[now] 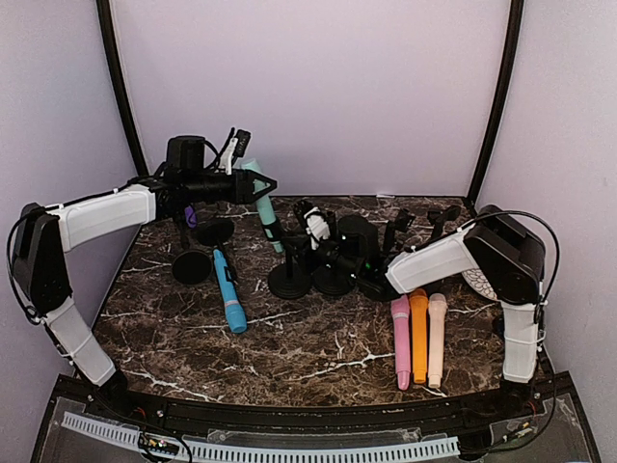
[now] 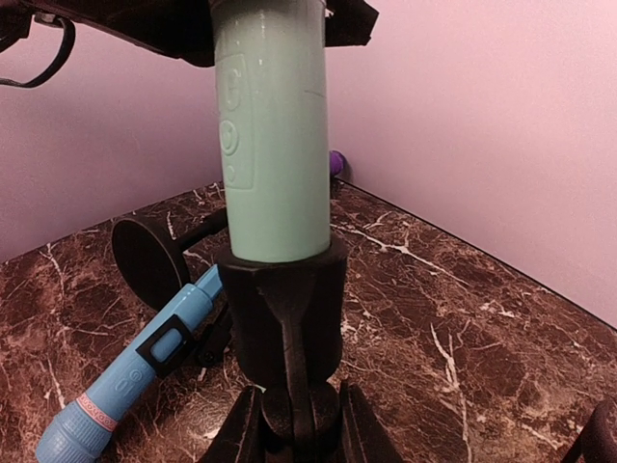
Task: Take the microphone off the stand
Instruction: Remove the microphone from the microphone stand.
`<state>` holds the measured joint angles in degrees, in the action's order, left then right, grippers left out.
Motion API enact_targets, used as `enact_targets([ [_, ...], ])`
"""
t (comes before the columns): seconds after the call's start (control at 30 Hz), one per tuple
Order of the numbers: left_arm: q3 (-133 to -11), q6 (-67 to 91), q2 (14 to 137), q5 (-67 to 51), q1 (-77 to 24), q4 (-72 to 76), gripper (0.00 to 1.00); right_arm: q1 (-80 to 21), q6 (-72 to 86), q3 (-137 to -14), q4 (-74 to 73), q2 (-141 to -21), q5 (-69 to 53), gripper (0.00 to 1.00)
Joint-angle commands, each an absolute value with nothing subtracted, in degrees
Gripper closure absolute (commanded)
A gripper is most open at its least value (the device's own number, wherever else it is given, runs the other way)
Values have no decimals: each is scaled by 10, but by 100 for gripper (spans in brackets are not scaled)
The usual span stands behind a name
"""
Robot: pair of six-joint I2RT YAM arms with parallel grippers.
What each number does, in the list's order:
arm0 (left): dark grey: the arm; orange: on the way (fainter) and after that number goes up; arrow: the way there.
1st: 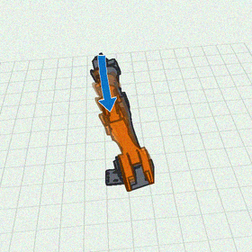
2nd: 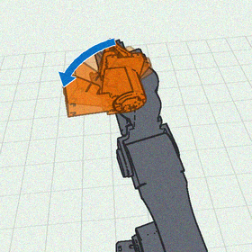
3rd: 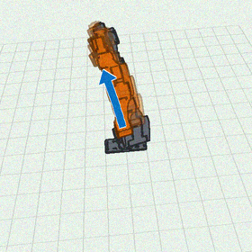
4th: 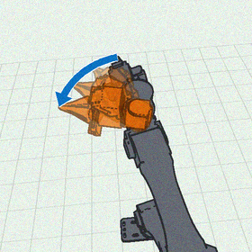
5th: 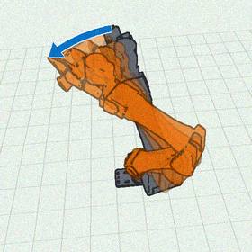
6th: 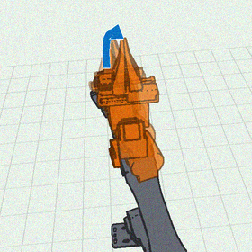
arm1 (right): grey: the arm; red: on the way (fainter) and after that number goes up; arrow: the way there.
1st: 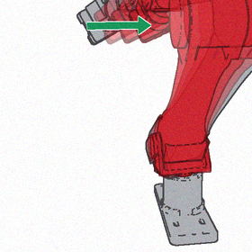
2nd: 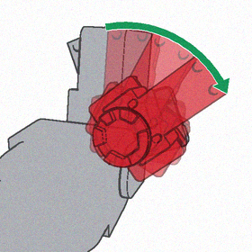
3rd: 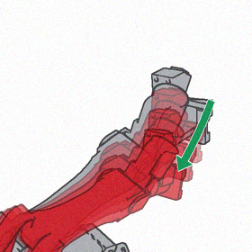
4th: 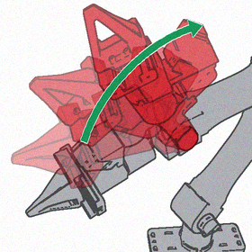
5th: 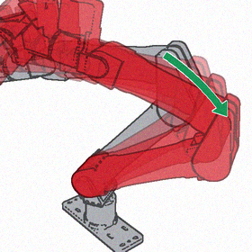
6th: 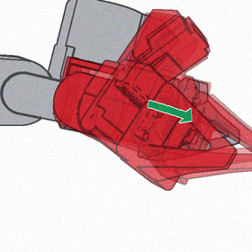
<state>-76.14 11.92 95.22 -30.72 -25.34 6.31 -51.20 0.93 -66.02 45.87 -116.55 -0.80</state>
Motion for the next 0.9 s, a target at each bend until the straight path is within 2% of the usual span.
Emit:
enact_targets([
  [0.0, -749, 105, 916, -319, -253, 76, 68, -509, 8, -685, 412, -1150, 22, 100],
  [0.17, -748, 81, 912, -335, -258, 82, 79, -509, 12, -704, 362, -1152, 34, 100],
  [0.4, -764, 20, 911, -306, -282, 35, 87, -510, 9, -711, 335, -1155, 46, 100],
  [0.67, -797, 52, 913, -257, -280, 4, 99, -511, -14, -704, 330, -1151, 52, 100],
  [0.87, -802, 104, 914, -261, -255, -15, 100, -516, -40, -695, 324, -1146, 66, 100],
])
